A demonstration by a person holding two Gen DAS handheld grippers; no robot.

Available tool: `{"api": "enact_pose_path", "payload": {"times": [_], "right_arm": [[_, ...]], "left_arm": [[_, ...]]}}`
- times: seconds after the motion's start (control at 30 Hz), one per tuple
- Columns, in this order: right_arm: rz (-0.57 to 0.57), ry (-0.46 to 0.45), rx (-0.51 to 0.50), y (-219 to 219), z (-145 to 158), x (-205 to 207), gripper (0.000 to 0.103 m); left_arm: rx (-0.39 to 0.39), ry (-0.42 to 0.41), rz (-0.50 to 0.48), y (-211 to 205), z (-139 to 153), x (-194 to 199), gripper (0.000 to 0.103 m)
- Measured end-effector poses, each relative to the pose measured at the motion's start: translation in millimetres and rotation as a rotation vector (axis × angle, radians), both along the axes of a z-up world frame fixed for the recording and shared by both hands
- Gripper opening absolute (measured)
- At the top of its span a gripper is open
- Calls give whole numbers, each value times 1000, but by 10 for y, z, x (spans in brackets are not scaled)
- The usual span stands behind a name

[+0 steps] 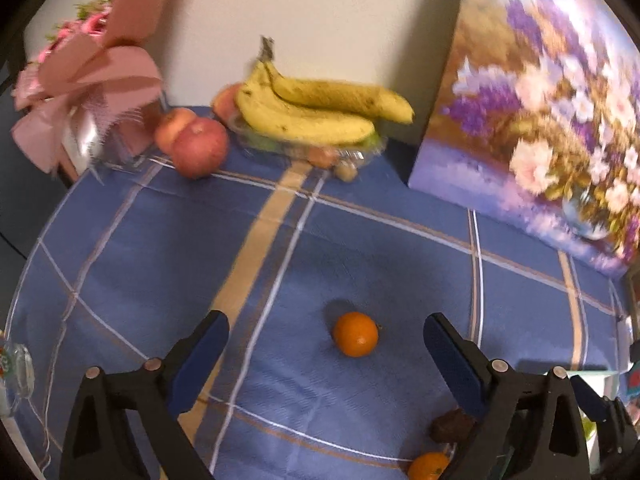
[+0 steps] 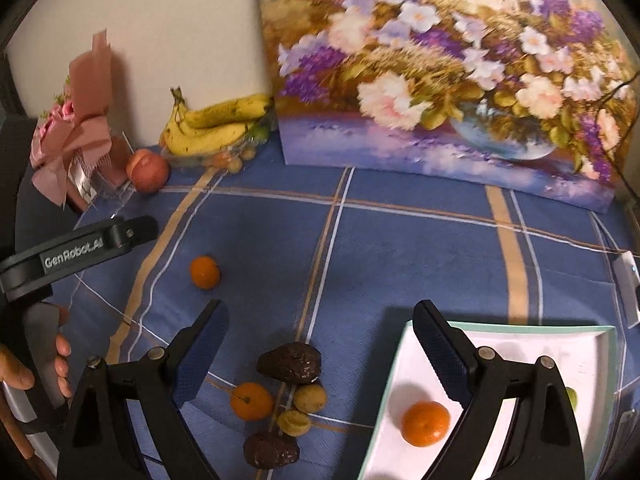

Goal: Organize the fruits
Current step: 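Grasp the loose tangerine with the left gripper while the right gripper closes on a brown date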

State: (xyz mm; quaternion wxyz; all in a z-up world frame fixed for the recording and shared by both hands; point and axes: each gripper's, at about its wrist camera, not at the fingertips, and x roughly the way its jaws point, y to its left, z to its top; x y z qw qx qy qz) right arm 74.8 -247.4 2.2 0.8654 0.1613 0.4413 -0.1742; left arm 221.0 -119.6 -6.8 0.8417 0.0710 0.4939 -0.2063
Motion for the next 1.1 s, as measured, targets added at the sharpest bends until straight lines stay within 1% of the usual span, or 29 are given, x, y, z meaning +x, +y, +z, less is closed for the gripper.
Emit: {"api": "enact_pose_path", "payload": {"times": [0.03, 0.13, 0.27, 0.3, 0.37, 0.43, 0.47, 0.5, 0.57, 0.6, 0.63, 0.67, 0.73, 0.77, 0.87, 0.97, 1.1], "right_arm": [[3, 10, 3, 0, -41, 16, 93], [24, 60, 27, 27, -257, 94, 93], [40, 110, 51, 69, -479, 174, 93], [48, 122, 55, 86, -533, 195, 93], [59, 140, 54, 120, -602, 224, 90], [66, 152, 51, 151, -646, 240, 87], [71, 158, 49, 168, -666, 248, 87], [75, 160, 47, 178, -676, 251, 87], [81, 164, 40, 205, -683, 249, 85], [83, 166, 39, 206, -684, 255, 82], [86, 167, 37, 217, -684, 257, 72], [88, 169, 34, 224, -686, 257, 69], [94, 178, 29, 250, -692, 273, 68], [97, 182, 29, 263, -693, 272, 64], [104, 182, 45, 283, -684, 263, 56], [105, 173, 48, 294, -662, 275, 55], [101, 137, 70, 277, -565, 259, 55]], "left_arm": [[2, 15, -7, -34, -65, 10, 98], [14, 68, -21, -118, -291, 49, 92], [13, 96, -36, -187, -471, 79, 89], [14, 100, -40, -205, -503, 86, 82], [13, 110, -43, -224, -552, 104, 78], [6, 112, -45, -238, -576, 116, 71], [1, 115, -46, -242, -581, 124, 65], [14, 133, -47, -243, -582, 131, 58], [10, 136, -46, -240, -580, 134, 50], [5, 138, -48, -240, -578, 134, 46], [-1, 138, -51, -226, -567, 126, 44], [-4, 137, -56, -230, -561, 122, 37], [-2, 133, -57, -231, -543, 114, 36], [2, 132, -58, -232, -538, 109, 36], [2, 134, -59, -228, -532, 106, 36], [-5, 135, -51, -208, -492, 106, 36], [-23, 110, -49, -176, -316, 66, 35]]}}
